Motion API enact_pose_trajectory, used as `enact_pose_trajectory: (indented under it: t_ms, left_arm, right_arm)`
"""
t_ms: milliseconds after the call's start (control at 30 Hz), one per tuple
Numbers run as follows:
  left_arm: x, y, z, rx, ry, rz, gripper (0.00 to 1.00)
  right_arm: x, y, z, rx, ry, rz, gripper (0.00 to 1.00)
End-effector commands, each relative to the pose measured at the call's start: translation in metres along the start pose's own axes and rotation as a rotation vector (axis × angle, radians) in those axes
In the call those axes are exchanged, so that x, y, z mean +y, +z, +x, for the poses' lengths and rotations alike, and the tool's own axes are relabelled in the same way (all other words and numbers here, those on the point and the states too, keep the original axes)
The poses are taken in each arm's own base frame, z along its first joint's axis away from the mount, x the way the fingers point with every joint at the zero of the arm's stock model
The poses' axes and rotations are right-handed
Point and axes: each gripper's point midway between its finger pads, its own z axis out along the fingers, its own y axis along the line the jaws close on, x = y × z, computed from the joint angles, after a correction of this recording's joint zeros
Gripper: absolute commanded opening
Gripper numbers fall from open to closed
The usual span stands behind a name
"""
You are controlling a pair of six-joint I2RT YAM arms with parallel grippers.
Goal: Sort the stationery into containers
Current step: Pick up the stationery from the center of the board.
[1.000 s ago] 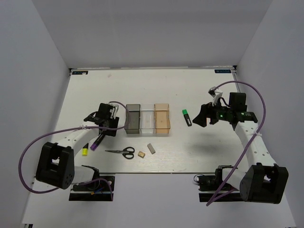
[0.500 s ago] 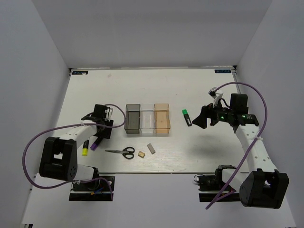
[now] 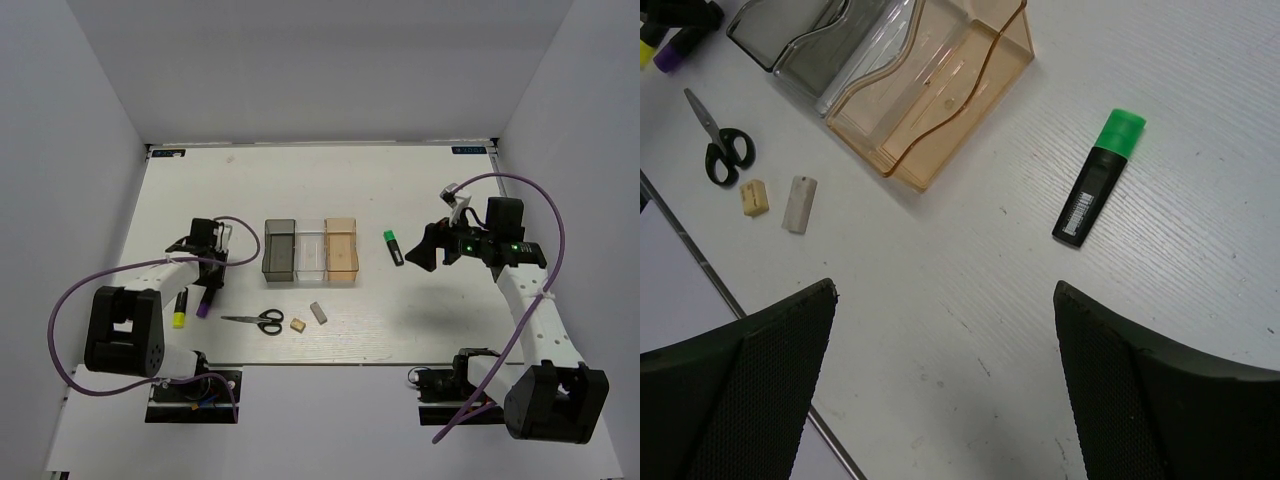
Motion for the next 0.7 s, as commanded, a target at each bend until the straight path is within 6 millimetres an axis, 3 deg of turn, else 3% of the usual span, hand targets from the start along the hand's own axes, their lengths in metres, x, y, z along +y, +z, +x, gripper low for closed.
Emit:
enact_pose_trajectory:
  t_ms: [0,133,267,500,667]
  left_arm:
    - [-0.004,0.014,0.046,0.155,-0.024,0.032,0.23]
    - [-0.007,0.011,0.038,0.136,-0.095,0.068,0.10]
    - [-0.007,-0.003,0.006,0.052,-0.139,0.108,0.01]
    - [-0.016,-0.047,-0.055,-0.139,-0.254,0.200,0.00]
    - [-0.021,-0.079,-0.082,-0.240,-0.299,0.253,0.00]
  right_arm:
    - [0.004,-0.003,-0.003,-0.023,-0.020,-0.013,0.90]
    - [0.004,-0.004,-0.002,-0.024,-0.019,-0.011,0.90]
    - [0.004,-0.004,-0.002,-0.027,-0.018,-0.013,0.90]
    - [0.001,-0.004,-0.001,-0.026,-0.014,-0.005,0.90]
    - [0.001,-0.003,0.000,-0.025,-0.012,-0.007,0.90]
